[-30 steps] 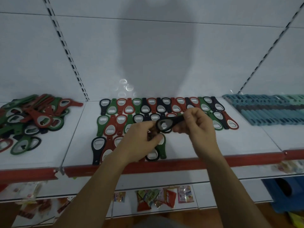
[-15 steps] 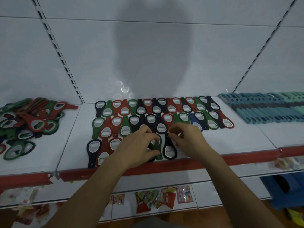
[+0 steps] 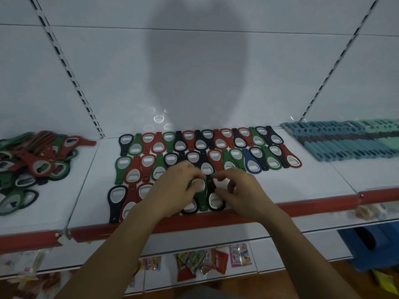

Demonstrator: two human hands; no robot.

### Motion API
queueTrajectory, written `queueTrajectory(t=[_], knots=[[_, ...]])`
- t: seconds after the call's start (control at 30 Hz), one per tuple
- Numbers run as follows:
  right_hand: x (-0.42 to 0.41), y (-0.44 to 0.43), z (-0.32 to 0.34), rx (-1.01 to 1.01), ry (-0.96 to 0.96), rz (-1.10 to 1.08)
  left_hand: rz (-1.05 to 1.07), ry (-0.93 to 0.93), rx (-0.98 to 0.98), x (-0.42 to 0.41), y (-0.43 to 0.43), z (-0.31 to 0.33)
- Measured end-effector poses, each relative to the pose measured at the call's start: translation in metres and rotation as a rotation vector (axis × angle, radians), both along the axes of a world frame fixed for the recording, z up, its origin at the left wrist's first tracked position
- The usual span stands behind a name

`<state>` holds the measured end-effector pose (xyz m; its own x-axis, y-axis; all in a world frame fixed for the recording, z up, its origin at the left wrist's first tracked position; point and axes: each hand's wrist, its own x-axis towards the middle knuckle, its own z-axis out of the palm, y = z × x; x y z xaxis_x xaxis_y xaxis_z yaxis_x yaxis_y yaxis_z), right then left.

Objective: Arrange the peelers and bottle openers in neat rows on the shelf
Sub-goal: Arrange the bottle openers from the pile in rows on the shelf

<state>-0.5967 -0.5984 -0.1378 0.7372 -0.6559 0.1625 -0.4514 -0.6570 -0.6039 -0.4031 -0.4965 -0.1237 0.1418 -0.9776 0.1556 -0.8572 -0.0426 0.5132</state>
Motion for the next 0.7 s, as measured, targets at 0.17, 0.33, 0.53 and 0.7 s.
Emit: queueTrajectory(t=[0.17, 0.33, 0.53, 0.7], knots=[[0.011, 0.017, 0.022, 0.428, -0.478, 0.02, 0.038, 1.397, -0.441, -0.021, -0.014, 0.018], [0.015, 0.014, 0.029, 0.493, -0.47, 0.056, 0.003, 1.373, -0.452, -0.041, -0.024, 0.017], [-0.027, -0.008, 0.012, 0.347, -0.153, -0.242, 0.023, 0.022, -0.287, -0.024, -0.003, -0.005], [-0.033, -0.013, 0.006, 0.228, 0.047, -0.232, -0.109, -0.302, 0.059, -0.033, -0.002, -0.011]])
